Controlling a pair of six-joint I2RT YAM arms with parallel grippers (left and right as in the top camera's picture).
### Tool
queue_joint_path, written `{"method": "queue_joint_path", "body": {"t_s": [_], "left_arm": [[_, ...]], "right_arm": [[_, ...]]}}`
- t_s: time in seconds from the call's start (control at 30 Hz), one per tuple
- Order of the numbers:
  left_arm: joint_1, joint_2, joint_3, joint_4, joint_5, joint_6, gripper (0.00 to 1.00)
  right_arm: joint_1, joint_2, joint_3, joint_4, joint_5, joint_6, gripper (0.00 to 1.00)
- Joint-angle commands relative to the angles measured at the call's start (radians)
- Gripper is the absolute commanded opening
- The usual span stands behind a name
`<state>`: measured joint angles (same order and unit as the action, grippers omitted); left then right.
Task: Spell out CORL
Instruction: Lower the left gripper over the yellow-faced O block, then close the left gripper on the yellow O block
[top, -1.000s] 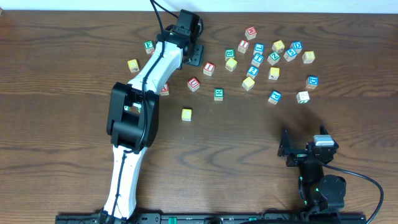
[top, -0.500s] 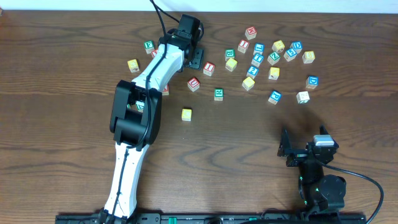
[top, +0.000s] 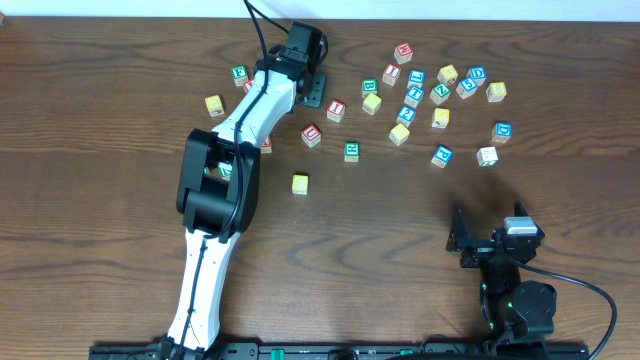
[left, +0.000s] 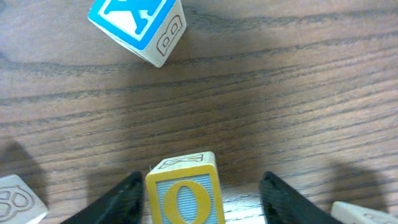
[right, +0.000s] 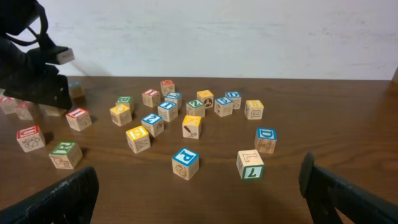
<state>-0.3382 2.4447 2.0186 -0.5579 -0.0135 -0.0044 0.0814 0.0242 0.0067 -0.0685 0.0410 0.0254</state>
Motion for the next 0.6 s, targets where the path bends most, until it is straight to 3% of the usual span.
{"method": "queue_joint_path", "body": {"t_s": [0.0,0.23,0.57], "left_arm": [[-0.003,0.007,0.031,-0.005,-0.025,0.011,0.55],[-0.003,0.007,0.031,-0.01,-0.025,0.011,0.36],[-0.003,0.007,0.031,-0.011,-0.025,0.011,0.3]], "right_arm": [[-0.005,-0.005,-0.001,-0.003,0.001,-0.004,0.99],[-0.005,-0.005,-0.001,-0.003,0.001,-0.004,0.99],[-0.005,-0.005,-0.001,-0.003,0.002,-0.004,0.99]]}}
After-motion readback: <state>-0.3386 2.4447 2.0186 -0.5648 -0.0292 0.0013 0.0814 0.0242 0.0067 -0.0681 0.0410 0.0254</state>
